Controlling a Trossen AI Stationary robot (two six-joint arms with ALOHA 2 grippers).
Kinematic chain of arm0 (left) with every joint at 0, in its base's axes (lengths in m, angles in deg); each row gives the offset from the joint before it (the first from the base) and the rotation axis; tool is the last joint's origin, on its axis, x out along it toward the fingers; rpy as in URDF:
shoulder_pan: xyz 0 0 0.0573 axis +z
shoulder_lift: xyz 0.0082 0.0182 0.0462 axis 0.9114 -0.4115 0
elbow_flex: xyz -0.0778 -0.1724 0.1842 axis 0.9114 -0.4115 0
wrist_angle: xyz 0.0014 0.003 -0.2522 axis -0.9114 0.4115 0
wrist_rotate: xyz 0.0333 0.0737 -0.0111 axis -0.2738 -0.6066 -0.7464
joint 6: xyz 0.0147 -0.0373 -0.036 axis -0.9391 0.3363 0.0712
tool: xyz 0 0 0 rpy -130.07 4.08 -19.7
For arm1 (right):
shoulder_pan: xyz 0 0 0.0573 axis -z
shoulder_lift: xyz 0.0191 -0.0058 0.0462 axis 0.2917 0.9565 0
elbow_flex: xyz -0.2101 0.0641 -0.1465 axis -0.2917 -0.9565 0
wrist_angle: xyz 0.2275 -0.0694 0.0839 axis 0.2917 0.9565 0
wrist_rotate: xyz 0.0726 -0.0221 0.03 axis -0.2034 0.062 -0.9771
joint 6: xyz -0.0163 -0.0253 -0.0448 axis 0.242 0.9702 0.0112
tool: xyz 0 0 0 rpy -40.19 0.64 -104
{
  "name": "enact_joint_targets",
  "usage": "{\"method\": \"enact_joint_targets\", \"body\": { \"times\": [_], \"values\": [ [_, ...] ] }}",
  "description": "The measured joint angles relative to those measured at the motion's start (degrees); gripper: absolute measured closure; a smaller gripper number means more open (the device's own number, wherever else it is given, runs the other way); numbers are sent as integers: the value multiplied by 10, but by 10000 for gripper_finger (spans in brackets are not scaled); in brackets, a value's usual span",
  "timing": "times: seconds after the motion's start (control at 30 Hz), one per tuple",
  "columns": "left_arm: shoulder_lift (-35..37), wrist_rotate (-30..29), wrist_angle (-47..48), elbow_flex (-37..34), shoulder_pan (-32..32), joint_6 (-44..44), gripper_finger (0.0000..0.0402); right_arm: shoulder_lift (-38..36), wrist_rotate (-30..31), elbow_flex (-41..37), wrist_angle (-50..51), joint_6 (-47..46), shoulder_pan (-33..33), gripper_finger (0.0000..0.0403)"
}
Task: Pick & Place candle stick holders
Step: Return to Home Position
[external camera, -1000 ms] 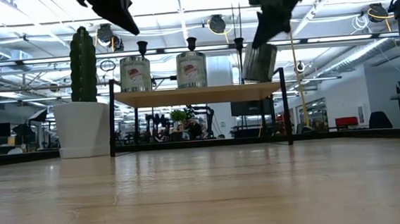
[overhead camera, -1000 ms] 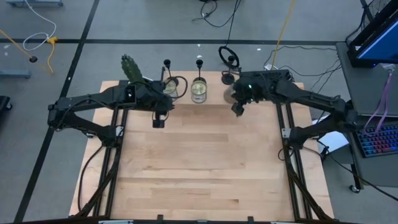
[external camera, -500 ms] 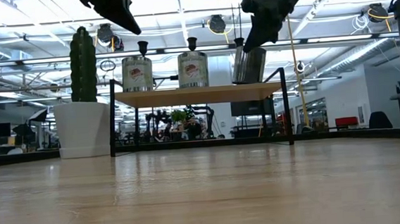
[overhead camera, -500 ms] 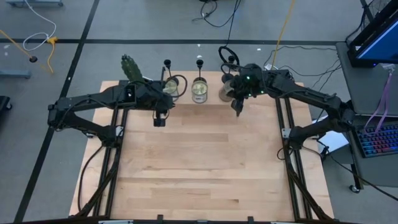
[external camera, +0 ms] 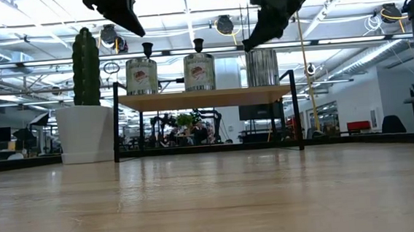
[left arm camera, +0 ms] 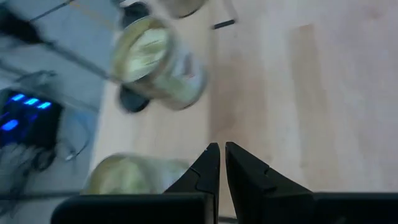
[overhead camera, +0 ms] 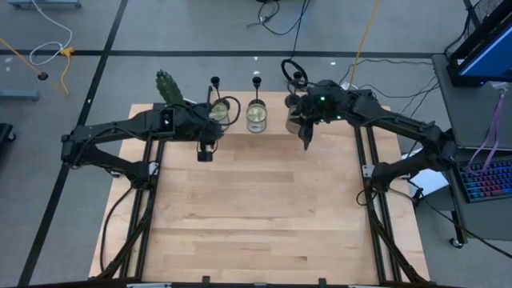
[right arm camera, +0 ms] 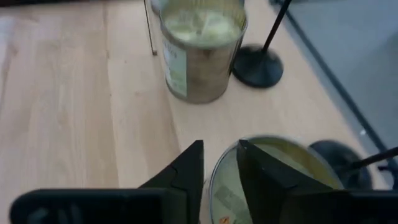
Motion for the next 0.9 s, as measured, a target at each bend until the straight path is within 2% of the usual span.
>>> {"method": "enact_joint_targets", "body": {
  "times": [0.13,0.27,0.4,0.6,0.7,0.83,0.9],
  "values": [
    [42,-50,12,0,0,57,371,-36,0,0,-19,1,-8,291],
    [109,-49,33,0,0,92,371,-77,0,0,-3,17,-25,288],
    [195,-50,-12,-35,0,113,371,-116,0,-8,15,52,-54,306],
    [339,-50,-76,-171,0,174,371,-197,-2,-96,-8,44,-101,337],
    [411,-39,-135,-253,0,186,371,-250,-2,-176,-62,26,-118,347],
    [492,8,-227,-349,0,144,371,-333,-2,-285,-164,-27,-128,354],
    [530,25,-269,-385,0,151,371,-376,-2,-338,-210,-44,-129,355]
  ]
}}
